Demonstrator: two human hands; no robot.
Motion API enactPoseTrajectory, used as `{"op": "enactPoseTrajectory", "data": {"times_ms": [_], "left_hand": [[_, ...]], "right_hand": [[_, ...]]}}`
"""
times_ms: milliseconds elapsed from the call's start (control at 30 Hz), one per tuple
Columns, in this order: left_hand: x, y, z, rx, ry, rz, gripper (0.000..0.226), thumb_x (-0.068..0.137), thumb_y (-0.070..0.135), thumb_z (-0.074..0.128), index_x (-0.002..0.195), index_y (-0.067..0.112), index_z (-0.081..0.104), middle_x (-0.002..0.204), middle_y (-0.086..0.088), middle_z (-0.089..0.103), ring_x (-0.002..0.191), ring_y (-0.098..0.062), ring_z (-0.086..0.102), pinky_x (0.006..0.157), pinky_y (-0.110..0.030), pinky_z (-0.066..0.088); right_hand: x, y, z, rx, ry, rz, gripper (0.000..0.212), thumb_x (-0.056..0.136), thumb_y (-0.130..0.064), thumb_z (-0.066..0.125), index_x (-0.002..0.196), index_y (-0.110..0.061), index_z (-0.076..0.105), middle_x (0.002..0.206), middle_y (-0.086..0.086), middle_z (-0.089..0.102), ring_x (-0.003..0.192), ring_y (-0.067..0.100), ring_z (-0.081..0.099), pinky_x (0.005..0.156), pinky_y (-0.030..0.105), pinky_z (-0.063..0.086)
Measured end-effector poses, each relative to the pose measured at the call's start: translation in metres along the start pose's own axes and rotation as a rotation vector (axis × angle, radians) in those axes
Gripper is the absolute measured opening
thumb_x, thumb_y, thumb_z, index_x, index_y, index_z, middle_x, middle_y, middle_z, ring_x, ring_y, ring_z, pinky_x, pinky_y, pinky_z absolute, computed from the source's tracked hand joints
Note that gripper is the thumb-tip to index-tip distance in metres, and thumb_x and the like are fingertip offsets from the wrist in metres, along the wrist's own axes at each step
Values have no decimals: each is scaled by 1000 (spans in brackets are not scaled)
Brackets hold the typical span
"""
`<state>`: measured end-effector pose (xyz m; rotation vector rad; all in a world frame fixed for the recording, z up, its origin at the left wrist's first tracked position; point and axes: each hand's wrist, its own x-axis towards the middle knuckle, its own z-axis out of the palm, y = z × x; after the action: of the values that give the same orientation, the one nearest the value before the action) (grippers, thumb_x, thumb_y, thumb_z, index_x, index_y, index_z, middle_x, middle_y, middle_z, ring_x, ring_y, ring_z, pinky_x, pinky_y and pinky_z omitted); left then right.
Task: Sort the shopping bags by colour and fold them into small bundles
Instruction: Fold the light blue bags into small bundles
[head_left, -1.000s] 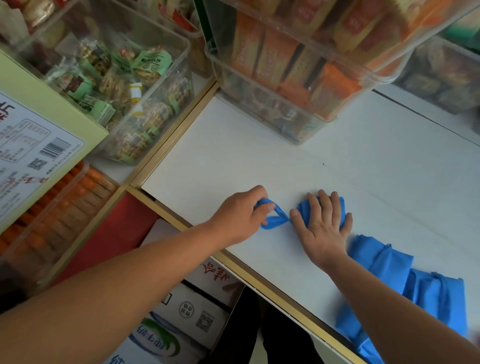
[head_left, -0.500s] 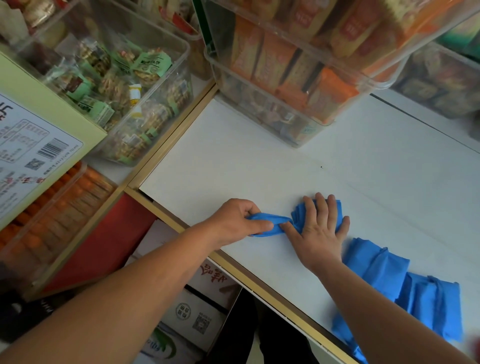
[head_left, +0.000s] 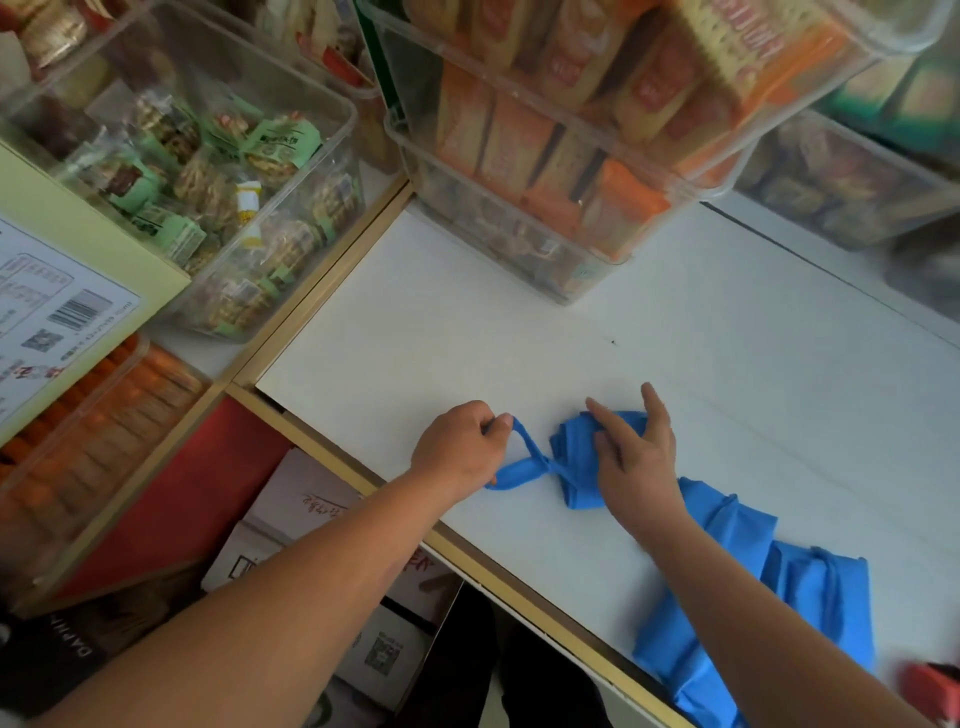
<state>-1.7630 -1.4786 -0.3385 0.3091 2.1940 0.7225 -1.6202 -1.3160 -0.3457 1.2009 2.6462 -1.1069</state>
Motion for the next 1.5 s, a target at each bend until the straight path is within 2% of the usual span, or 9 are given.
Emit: {"op": "enactPoseTrajectory", "data": {"times_ms": [167,367,600,733,900,1033,1167,1300,1500], "left_hand": [[-2,-7,-8,-63,19,-25,42,102,52,48,88,13,56,75,-5,65,57,-12,73,72,-51,61],[-9,-4,-19,-64,-13,-29,42,102,53,48,86,15,56,75,-4,62,56,-15,73,63,-46,63],[-34,23,-45,-169,-206,-108,35,100,42,61,91,8,65,72,-7,57,54,-21,61,49,-30,54],[-61,67,-46,-98,-371,-10,29,98,40,65,97,11,69,75,-7,60,56,-17,57,49,-27,51],[-109,134,-38,-80,-545,221,28,100,43,62,100,15,68,90,-8,68,53,-11,58,51,-28,52],[-151,174,-44,-51,-622,323,33,106,48,45,109,29,71,105,1,71,59,-1,56,70,-35,53],[-190,200,-38,69,-615,365,41,108,53,30,115,39,68,105,13,62,64,7,53,95,-38,52],[-200,201,-32,-156,-450,417,22,105,30,53,120,38,67,106,9,72,88,-1,66,80,-25,57],[-206,185,-8,-132,-392,471,47,83,16,85,123,33,67,113,19,71,109,8,62,97,-20,53]], "right_hand": [[13,-22,-9,-109,-98,442,72,86,-64,66,135,-15,44,122,7,55,108,29,57,86,48,55],[15,-33,-8,273,-178,605,53,88,-44,76,120,-8,54,106,5,58,92,24,57,67,32,45],[-54,-57,-83,506,-323,76,24,95,-17,71,108,-28,54,77,-4,62,54,12,49,47,23,41],[-106,-62,-129,469,-383,-283,36,84,-2,80,109,-18,59,108,-4,71,94,20,69,78,30,56],[-130,-52,-166,322,-144,-475,35,76,-23,90,101,-24,65,109,-7,69,97,18,69,74,20,51],[-143,-42,-189,335,-68,-447,40,77,-23,89,99,-34,57,136,-16,58,122,13,63,80,20,54],[-158,-36,-210,393,-129,-322,33,84,-14,82,101,-18,53,112,-17,71,90,12,70,71,25,55],[-168,-29,-226,448,-105,-226,32,87,-11,79,104,-17,53,90,-6,71,75,21,66,64,37,55],[-171,-24,-241,563,-137,-200,39,89,-6,75,111,-17,45,79,-1,63,55,12,55,52,25,47]]}}
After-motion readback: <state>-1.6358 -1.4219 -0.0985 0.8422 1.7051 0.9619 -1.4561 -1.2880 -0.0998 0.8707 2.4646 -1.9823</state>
